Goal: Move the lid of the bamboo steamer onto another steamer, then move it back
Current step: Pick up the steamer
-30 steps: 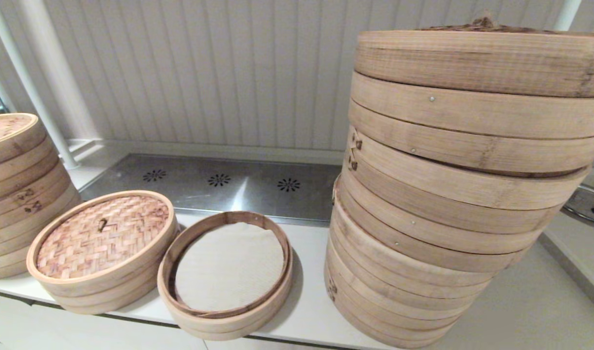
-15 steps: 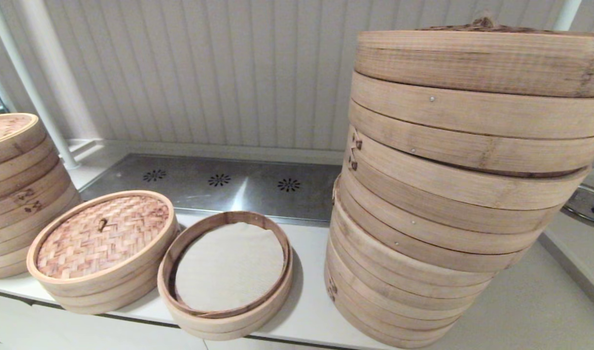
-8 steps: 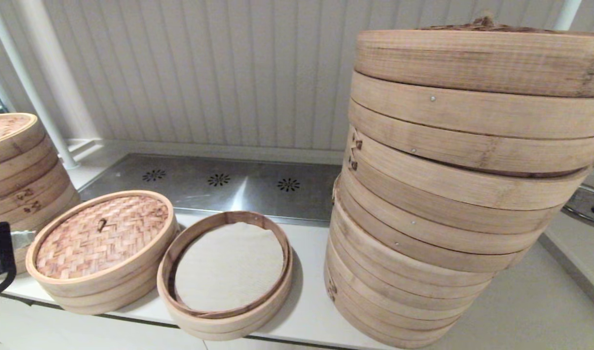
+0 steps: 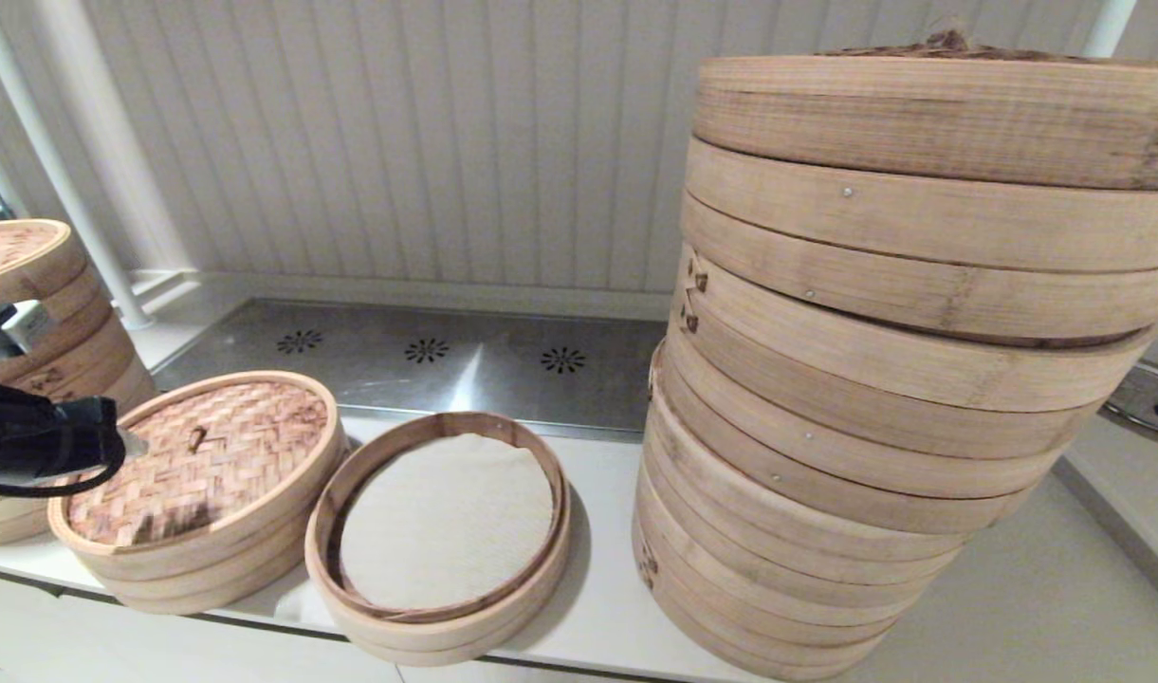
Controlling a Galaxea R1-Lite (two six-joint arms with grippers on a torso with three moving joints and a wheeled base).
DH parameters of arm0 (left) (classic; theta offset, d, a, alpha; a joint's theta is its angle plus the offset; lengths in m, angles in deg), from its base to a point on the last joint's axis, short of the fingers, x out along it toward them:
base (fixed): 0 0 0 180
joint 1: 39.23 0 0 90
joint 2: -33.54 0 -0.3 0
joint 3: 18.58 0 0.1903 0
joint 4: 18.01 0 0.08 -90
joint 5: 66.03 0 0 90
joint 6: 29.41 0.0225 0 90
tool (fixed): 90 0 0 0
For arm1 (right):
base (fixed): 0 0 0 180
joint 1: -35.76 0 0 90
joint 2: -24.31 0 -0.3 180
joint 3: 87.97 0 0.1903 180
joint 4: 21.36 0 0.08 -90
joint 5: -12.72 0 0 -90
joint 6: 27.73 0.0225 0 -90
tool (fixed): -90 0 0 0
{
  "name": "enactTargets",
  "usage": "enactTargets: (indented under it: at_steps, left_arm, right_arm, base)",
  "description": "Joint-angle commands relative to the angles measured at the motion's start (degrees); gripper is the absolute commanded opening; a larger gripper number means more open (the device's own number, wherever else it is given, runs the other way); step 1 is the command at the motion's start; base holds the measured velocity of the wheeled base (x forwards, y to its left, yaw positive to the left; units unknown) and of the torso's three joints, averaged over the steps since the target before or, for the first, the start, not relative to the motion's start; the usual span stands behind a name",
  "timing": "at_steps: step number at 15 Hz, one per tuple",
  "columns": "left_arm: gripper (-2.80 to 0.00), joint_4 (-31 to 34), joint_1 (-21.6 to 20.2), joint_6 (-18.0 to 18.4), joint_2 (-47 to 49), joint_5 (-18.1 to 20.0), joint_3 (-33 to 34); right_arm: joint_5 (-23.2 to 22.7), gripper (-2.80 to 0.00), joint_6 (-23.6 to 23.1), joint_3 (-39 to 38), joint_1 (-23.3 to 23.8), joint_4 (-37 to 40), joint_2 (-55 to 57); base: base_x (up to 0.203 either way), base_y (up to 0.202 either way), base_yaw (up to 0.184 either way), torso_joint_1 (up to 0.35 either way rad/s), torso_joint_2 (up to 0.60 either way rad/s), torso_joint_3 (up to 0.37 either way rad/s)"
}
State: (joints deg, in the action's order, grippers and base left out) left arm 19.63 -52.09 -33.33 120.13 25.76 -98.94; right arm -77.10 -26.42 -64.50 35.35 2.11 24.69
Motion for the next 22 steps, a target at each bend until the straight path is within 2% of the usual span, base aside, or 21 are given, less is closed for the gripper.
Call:
enactTargets:
  at_steps: [1,4,7,12,21,22]
  left_arm:
    - [0.0,0.06,-0.17,-0.01,4.15,-0.1,-1.61]
    - [0.0,-0.12,-0.14,-0.11,8.7,-0.38,-5.11]
    - [0.0,-0.21,-0.06,-0.97,10.74,-0.32,-5.46]
    - [0.0,-4.74,0.23,-2.67,14.5,0.07,-5.47]
    - [0.0,-4.78,0.47,-3.03,17.57,0.14,-8.4]
    - [-2.8,-4.78,0.57,-3.03,17.48,0.14,-8.31]
  right_arm:
    - [-0.01,-2.8,0.0,-0.01,-0.05,-0.01,0.06]
    - [-0.01,-2.8,0.0,-0.01,-0.11,-0.01,0.06]
    - [-0.01,-2.8,0.0,-0.01,-0.02,-0.01,0.06]
    - [-0.01,-2.8,0.0,-0.01,-0.02,-0.01,0.06]
    - [-0.01,-2.8,0.0,-0.01,-0.02,-0.01,0.06]
    - [-0.01,-2.8,0.0,-0.01,-0.02,-0.01,0.06]
  base:
    - [0.0,0.0,0.0,0.0,0.0,0.0]
    - [0.0,0.0,0.0,0.0,0.0,0.0]
    - [0.0,0.0,0.0,0.0,0.0,0.0]
    - [0.0,0.0,0.0,0.0,0.0,0.0]
    - [0.0,0.0,0.0,0.0,0.0,0.0]
    - [0.0,0.0,0.0,0.0,0.0,0.0]
